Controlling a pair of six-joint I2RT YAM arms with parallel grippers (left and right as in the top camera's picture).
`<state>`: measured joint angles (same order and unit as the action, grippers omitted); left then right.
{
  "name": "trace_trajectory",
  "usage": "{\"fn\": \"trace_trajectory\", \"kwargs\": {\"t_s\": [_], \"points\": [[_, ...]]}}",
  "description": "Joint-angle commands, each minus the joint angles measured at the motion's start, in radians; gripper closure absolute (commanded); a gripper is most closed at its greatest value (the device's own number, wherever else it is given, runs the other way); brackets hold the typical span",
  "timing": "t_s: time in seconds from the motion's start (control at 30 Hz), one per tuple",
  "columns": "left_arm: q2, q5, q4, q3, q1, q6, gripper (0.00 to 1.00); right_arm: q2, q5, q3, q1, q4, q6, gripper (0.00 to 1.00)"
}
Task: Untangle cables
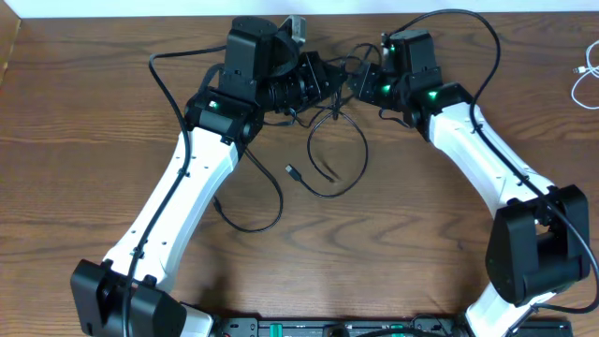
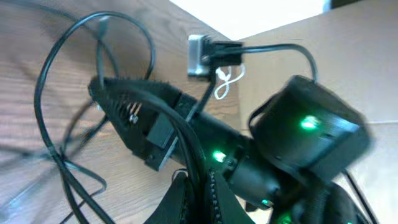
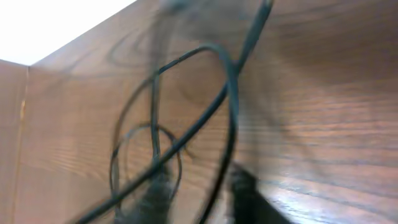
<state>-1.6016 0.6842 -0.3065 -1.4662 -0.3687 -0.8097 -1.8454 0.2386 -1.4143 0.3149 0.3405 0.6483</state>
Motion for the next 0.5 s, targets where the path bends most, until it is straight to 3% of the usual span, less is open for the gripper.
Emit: {"fn": "trace_trajectory", "kwargs": {"t_s": [0.0,0.47], "points": [[0.039,0.099,0.047,-0.011,0.06,0.031,0.92,-0.006,-0.079,-0.006,-0.046,0.058,0.001,0.99],[0.224,0.144,0.062,-0.011,0.444,0.031,0.93,-0.006,-0.098,-0.006,-0.215,0.321,-0.193,0.99]]}}
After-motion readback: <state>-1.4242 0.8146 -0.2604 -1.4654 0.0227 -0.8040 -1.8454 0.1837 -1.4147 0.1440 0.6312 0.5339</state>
